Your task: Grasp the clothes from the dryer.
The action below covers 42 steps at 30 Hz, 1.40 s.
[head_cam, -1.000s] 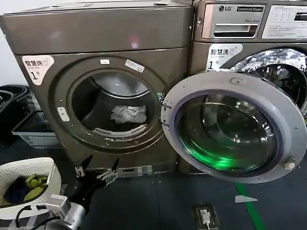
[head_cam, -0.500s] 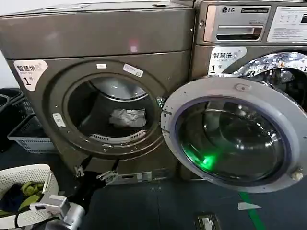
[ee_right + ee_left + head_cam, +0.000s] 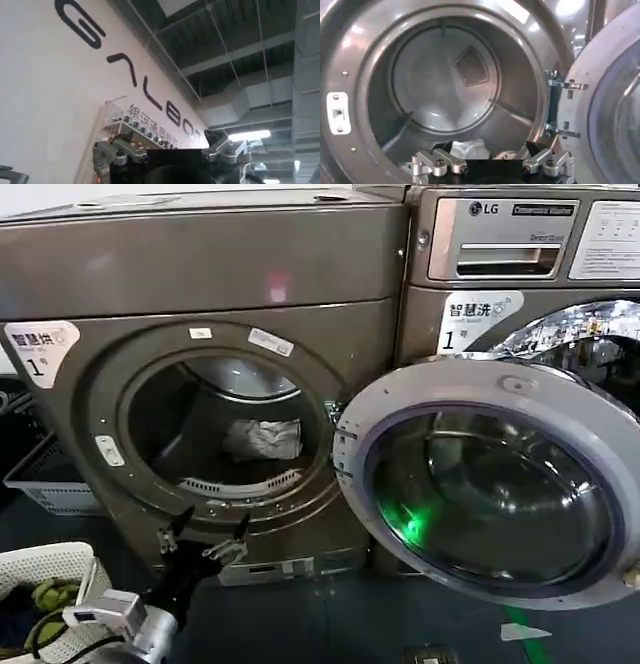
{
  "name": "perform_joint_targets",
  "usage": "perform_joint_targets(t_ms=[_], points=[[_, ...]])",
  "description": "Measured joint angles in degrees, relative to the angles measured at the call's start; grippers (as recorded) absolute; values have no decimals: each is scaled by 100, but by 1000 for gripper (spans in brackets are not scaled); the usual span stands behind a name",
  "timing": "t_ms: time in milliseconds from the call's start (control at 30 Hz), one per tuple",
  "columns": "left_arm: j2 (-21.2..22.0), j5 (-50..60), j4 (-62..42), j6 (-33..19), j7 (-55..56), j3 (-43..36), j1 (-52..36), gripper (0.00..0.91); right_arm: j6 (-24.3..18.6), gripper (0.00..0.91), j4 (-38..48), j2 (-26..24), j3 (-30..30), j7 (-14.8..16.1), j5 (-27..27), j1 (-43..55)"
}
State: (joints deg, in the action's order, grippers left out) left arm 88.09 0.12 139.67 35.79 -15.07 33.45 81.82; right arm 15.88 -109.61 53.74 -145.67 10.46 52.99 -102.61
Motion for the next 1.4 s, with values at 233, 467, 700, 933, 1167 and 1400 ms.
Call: perform_joint_targets(t_ms=[233,467,700,933,1167,1400], points=[[3,-10,-2,1,-8,8,-16,907,0,907,-8,9,10,9,-2,20],[10,-12,-30,2,-16,5,-24,907,-10,907,13,13,-8,15,-6,11],[23,-13,-51,2,-21,-5,-33,907,-26,907,43,13,-31,7,-7,-3],[19,-13,-42,2,-24,-5,-30,907,-30,907,73,7,-65,10,-7,-11],[14,-13,-35,2,-28,-9,-36,907,-42,907,110,5,-135,16,-3,-58],[-9,-13,-24,9,-31,-18,-28,907,-43,907,109,5,-137,30,-1,-55]])
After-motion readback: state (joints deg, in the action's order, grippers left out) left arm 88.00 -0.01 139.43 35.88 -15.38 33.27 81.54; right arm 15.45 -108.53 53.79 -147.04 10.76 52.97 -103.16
